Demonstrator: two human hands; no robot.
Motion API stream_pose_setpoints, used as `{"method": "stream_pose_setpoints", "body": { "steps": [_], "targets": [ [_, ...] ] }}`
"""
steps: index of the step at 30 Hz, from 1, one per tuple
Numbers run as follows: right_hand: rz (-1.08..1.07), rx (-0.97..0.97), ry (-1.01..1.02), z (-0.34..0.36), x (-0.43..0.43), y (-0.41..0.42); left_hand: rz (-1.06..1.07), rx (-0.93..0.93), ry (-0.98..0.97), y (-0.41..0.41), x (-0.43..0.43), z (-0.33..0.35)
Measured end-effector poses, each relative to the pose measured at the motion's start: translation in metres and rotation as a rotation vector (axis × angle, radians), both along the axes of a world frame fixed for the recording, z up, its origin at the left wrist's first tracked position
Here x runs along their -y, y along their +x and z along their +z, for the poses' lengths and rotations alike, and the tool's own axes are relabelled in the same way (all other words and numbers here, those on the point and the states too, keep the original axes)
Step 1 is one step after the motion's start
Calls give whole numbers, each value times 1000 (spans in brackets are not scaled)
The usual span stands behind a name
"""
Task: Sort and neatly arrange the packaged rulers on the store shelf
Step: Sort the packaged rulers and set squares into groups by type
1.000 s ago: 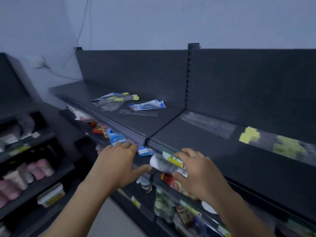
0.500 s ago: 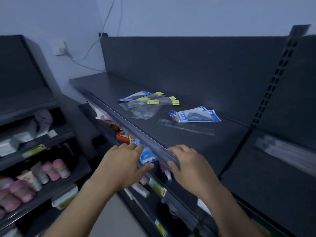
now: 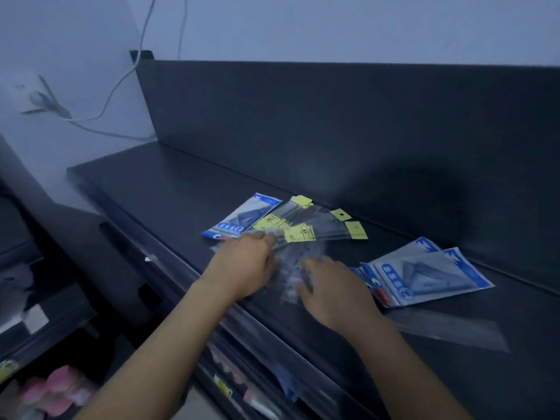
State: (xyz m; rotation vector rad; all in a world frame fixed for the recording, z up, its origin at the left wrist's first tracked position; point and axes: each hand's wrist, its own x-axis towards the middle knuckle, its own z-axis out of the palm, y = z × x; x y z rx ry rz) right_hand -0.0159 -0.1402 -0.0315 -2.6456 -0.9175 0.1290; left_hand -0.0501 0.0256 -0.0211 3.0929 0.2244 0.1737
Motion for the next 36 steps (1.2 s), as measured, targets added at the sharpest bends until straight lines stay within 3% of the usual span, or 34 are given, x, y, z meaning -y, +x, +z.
{"method": "stream_pose_setpoints", "body": {
  "steps": [7,14,17,22,26,30,36],
  "targets": [
    [-551,-3,46,-8,-55,32,-321,-66,-203,91,-53,-13],
    [-919,-198,80,3,-58,43,-474,-258,-485,134,-80,-5],
    [-994,-219,177,8,-53,40,-545,-233,-580,139,-83,5],
    [-1053,-209,286,22,-32,29,-649,-242,-908,134,-78,24],
    [-1066,-65,152,26,-15,18,-705,-180,-899,133,-62,29],
    [-1036,-92,103,31,3,8,-730,-180,-893,127,-44,28],
    [-1020,-301,576,37,46,-17,-738,-226,-960,102,-13,26]
  ]
}}
